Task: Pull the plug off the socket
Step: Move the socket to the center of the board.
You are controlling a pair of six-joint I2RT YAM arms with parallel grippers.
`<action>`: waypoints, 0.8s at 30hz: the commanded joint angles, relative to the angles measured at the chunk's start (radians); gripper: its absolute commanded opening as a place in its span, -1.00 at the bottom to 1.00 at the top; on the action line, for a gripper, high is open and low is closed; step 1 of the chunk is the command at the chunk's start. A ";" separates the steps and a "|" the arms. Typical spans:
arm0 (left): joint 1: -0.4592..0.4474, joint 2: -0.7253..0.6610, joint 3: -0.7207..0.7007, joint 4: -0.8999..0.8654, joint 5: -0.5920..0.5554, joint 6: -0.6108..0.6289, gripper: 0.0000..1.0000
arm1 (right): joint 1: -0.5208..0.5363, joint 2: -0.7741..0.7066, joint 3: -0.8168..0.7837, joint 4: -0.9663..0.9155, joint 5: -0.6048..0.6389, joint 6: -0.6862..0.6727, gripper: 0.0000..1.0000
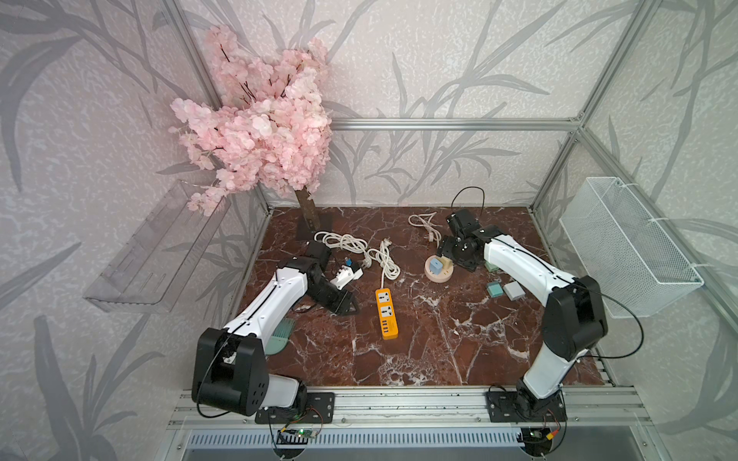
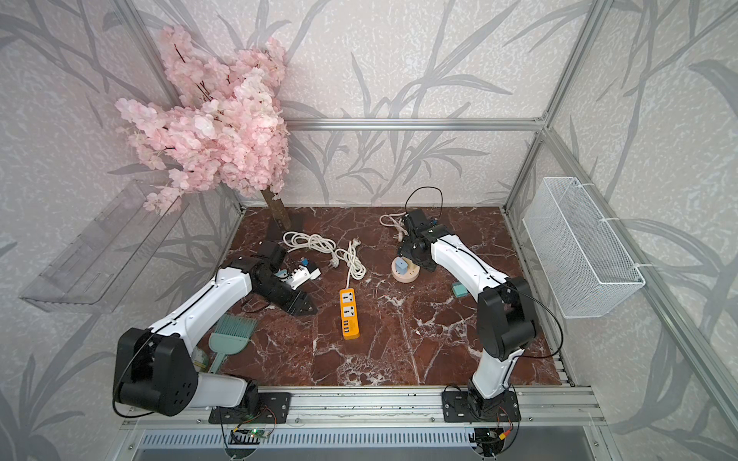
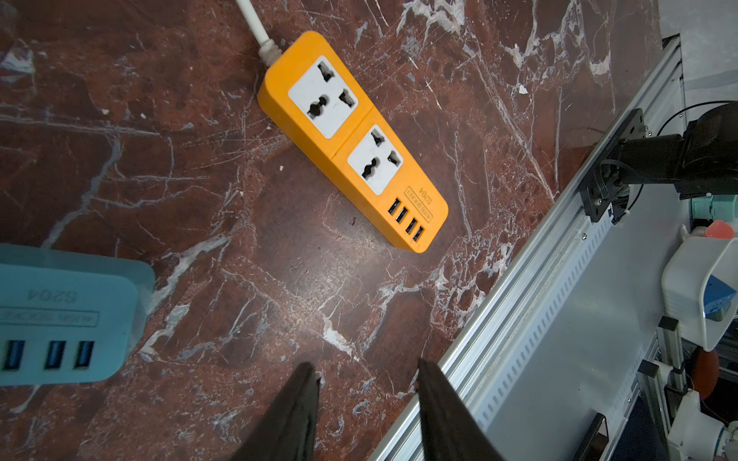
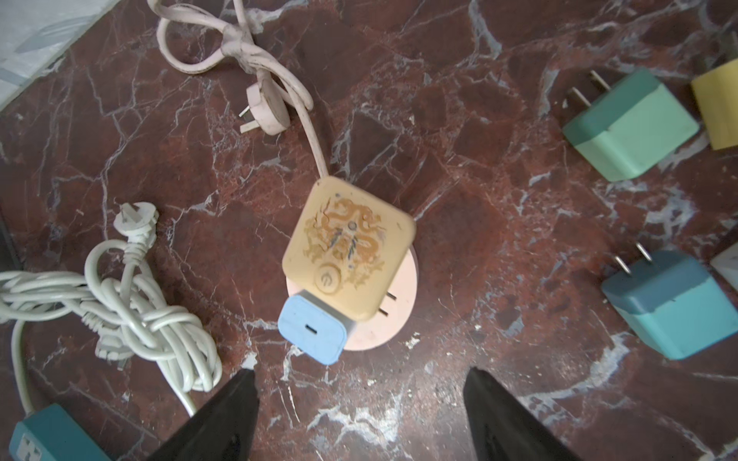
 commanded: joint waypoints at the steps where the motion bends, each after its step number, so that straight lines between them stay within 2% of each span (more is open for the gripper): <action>1: 0.005 -0.035 -0.012 -0.003 0.012 0.006 -0.11 | -0.003 0.087 0.097 -0.151 0.049 0.054 0.71; 5: 0.007 -0.041 -0.013 -0.004 0.012 0.007 -0.11 | -0.003 0.180 0.187 -0.195 0.073 0.057 0.72; 14: 0.009 -0.044 -0.014 -0.003 0.019 0.009 -0.13 | -0.010 0.281 0.279 -0.195 0.050 0.032 0.71; 18: 0.010 -0.044 -0.014 -0.003 0.019 0.009 -0.13 | -0.010 0.324 0.312 -0.223 0.054 0.024 0.57; 24: 0.009 -0.043 -0.015 -0.003 0.021 0.009 -0.13 | -0.010 0.277 0.240 -0.159 0.046 0.005 0.29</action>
